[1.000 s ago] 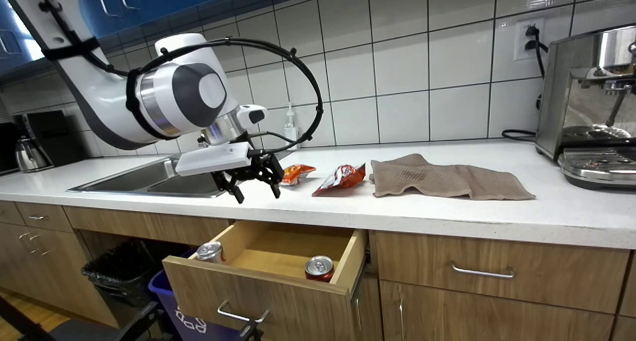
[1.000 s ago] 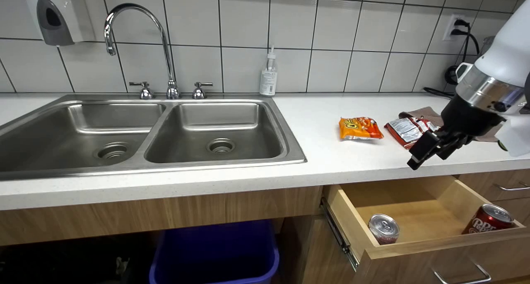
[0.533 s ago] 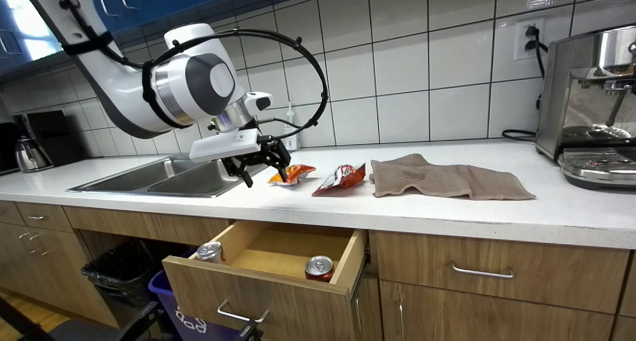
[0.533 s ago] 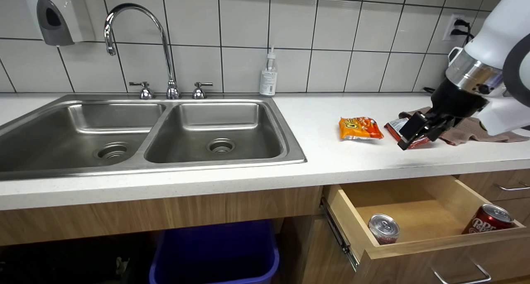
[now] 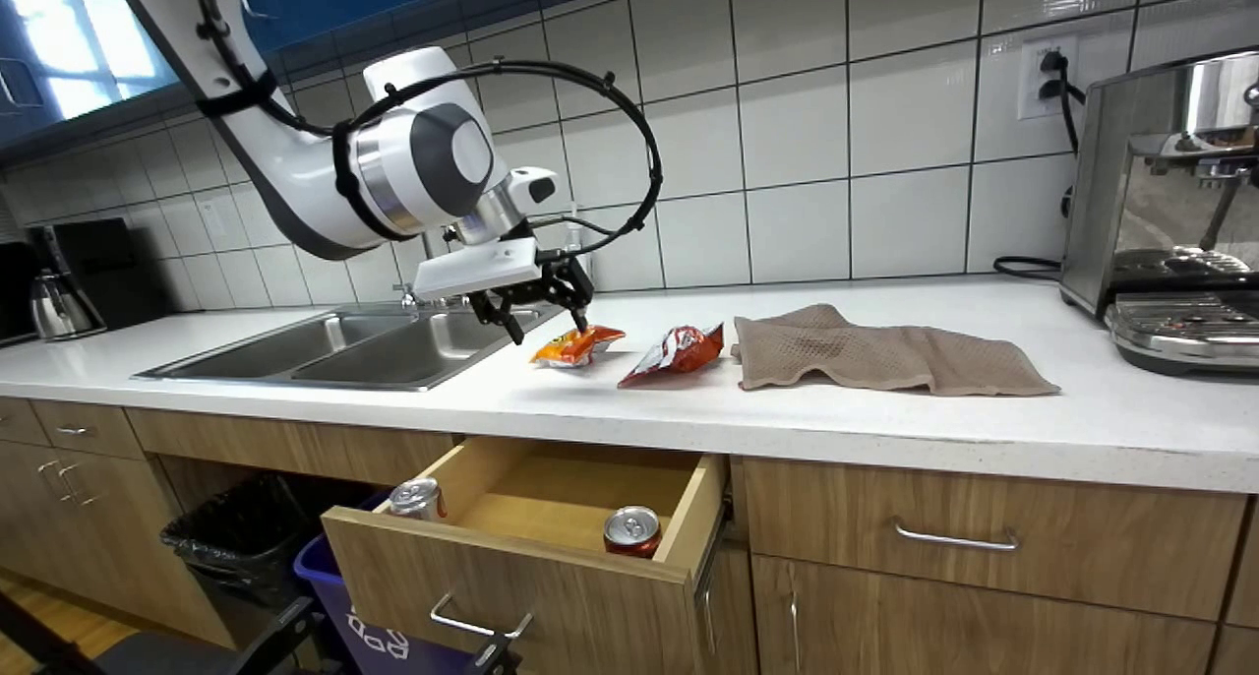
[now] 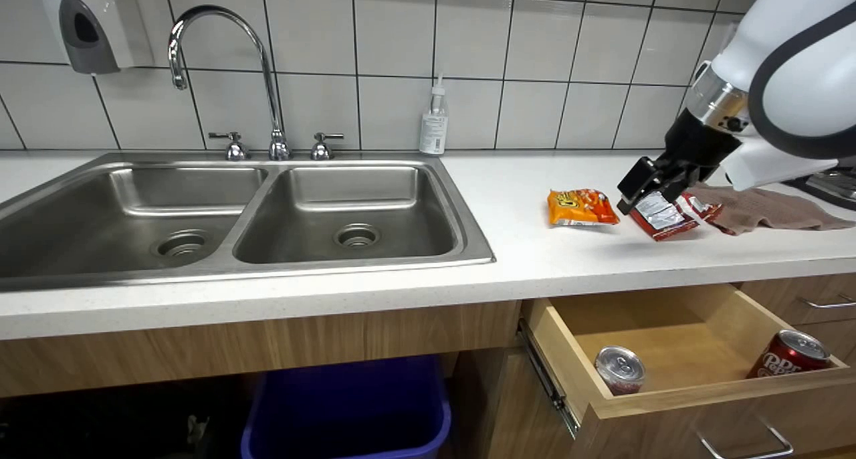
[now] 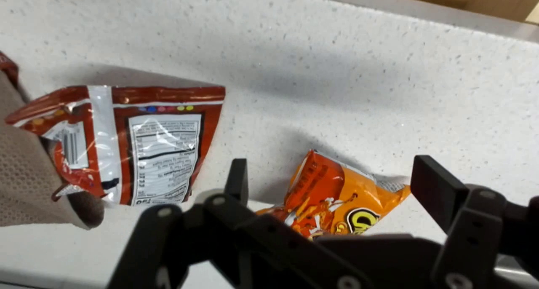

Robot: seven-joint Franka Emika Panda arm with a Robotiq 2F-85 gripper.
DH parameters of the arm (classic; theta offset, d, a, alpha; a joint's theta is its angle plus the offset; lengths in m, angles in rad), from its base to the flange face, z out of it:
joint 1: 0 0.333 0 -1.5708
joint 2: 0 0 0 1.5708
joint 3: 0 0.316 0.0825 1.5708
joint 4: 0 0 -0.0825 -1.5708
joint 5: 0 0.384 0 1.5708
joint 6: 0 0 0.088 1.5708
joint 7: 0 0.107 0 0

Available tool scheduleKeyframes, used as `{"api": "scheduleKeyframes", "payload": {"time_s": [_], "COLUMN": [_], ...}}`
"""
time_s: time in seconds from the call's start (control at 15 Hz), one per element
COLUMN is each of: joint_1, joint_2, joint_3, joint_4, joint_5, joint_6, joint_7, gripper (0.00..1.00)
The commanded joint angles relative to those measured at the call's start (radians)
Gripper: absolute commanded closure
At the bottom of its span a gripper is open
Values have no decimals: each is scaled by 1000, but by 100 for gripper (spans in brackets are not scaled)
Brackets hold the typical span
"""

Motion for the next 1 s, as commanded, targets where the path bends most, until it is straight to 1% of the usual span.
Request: {"api": "scheduleKeyframes", "payload": {"time_s": [0.0, 0.2, 0.4, 0.53, 0.67, 0.93], "joint_1": [-5, -3, -7, -17, -41, -60], "joint_2": [41, 71, 82, 115, 143, 215], "joint_3": [25, 27, 47, 63, 94, 114], "joint_4": [87, 147, 196, 246, 290, 386], "joint_5": [24, 20, 35, 58, 94, 137], "joint_6": [-24, -25, -45, -54, -68, -85], "joint_7": [-19, -9, -12, -21, -34, -37], "gripper": [0, 0, 0, 0, 0, 0]}}
